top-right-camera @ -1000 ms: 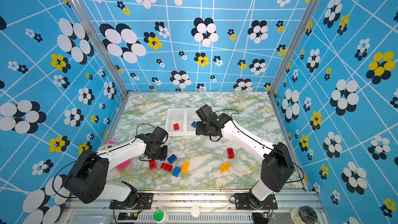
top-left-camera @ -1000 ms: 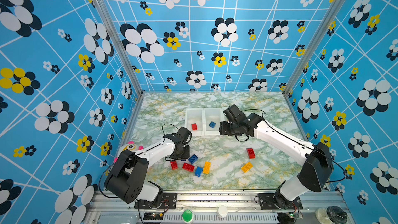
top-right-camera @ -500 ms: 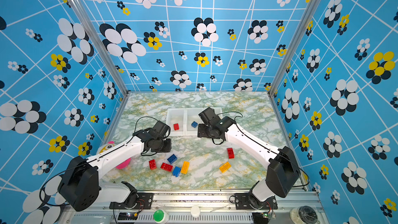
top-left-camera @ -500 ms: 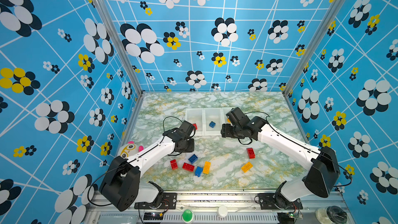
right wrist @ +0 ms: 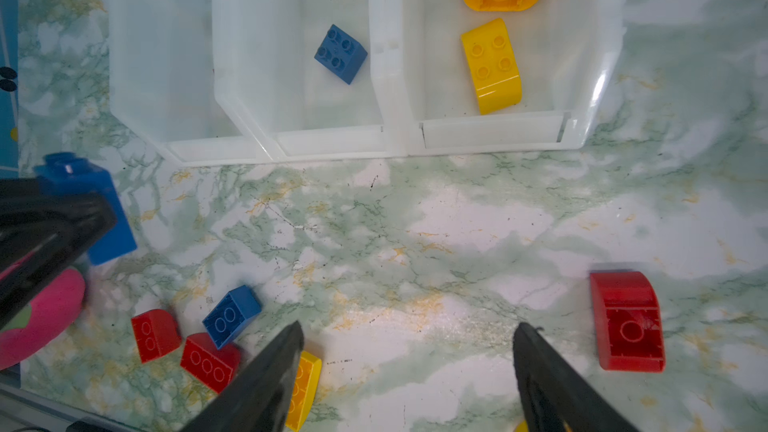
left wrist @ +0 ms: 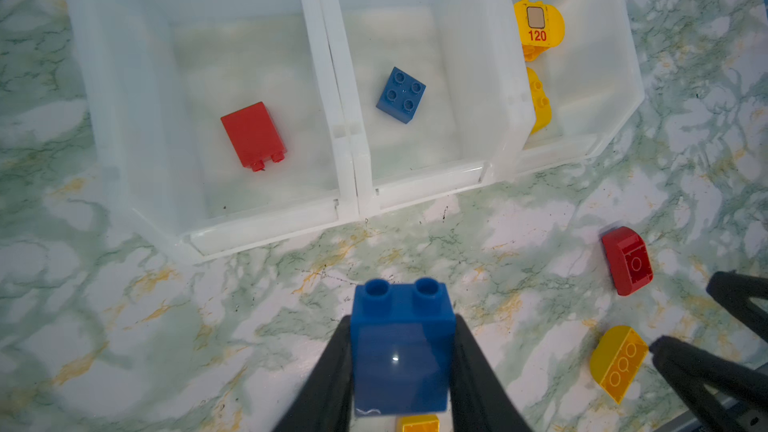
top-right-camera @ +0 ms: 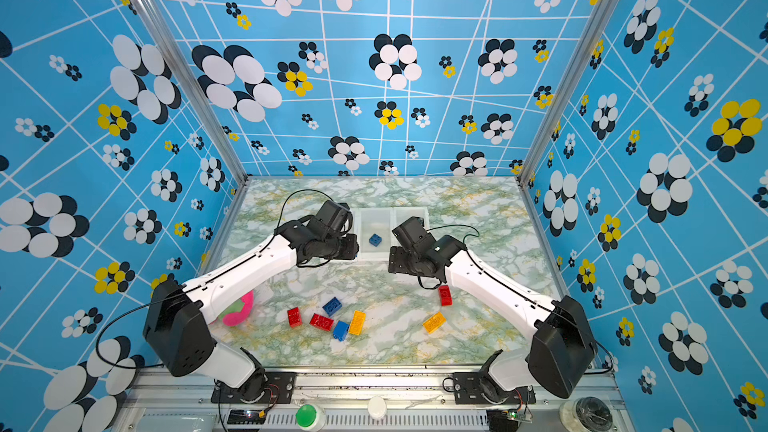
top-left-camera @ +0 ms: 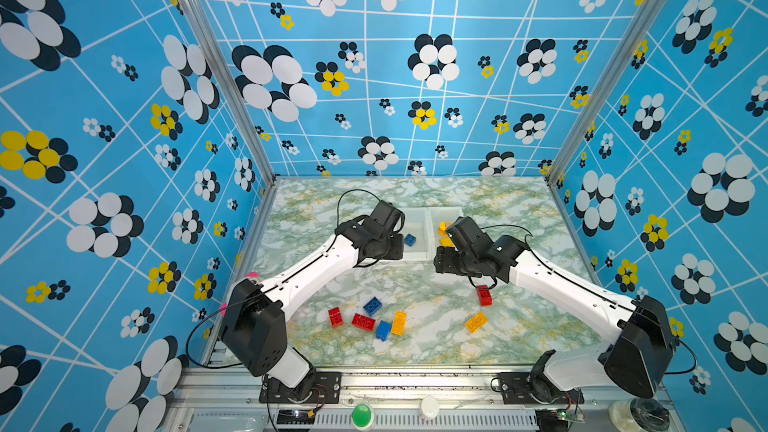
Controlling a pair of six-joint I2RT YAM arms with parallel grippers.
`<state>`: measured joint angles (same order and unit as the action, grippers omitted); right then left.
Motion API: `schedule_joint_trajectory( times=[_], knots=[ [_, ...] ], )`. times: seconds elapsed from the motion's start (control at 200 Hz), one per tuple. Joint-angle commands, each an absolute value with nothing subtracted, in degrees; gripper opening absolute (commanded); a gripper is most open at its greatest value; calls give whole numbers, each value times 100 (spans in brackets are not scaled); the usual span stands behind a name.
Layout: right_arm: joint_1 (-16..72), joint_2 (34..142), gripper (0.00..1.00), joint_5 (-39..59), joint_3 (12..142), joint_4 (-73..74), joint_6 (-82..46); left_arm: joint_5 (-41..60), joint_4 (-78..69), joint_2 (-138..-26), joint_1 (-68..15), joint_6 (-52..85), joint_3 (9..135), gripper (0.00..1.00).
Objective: Sort the legos into containers by color
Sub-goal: 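Carry the tall blue brick with the left gripper into the middle bin and release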
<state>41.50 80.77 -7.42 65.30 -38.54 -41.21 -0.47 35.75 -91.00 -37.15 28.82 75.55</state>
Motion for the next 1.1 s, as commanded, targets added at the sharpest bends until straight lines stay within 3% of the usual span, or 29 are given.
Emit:
schedule_joint_trajectory(
  times=[0.0, 0.295, 0.68, 0.765, 0.934, 1.094],
  knots=[
    [4043, 7847, 82, -897, 6395, -3857, -4228, -116, 3628, -9537, -3744, 2562, 8155, 22],
    [3768, 7525, 82, -904, 6137, -3878, -4254, 0, 3757, -10892, -3627, 2272, 9416, 22],
    [3595, 7444, 83, -807, 5942, -3823, -4245, 48, 3596, -11727, -3525, 2234, 9865, 24],
    [3590, 7459, 83, -803, 5923, -3816, -4246, 29, 3578, -11792, -3511, 2241, 9877, 29],
    [3552, 7440, 83, -799, 5888, -3823, -4236, 20, 3509, -11805, -3498, 2263, 9866, 55],
    [3511, 7409, 84, -800, 5852, -3855, -4229, 25, 3421, -11688, -3498, 2287, 9814, 63]
  ],
)
